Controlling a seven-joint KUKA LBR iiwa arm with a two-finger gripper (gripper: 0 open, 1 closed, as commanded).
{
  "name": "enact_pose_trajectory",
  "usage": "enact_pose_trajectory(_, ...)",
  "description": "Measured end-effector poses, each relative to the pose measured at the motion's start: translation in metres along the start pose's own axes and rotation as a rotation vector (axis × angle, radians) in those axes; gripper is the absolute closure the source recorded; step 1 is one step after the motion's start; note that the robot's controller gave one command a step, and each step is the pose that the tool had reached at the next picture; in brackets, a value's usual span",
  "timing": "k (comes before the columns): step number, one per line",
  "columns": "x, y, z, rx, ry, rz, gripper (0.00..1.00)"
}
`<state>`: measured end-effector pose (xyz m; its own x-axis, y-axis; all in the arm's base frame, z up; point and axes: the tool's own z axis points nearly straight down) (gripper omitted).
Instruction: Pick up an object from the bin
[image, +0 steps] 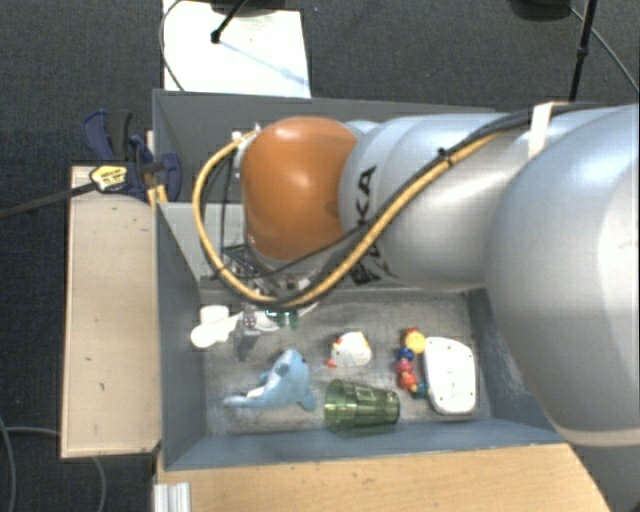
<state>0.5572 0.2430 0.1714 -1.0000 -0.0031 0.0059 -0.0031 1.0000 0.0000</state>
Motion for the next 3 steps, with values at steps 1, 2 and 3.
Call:
enact_pose_trajectory(1, -0.002, -0.001, -0.005, -0.002, -0.008, 0.006, 0.00)
enact_pose_trajectory(2, -0.009, -0.011, 0.068, -0.003, -0.012, 0.052, 0.00)
enact_pose_trajectory(3, -0.015, -0.029, 0.102, -0.001, -0.007, 0.017, 0.00)
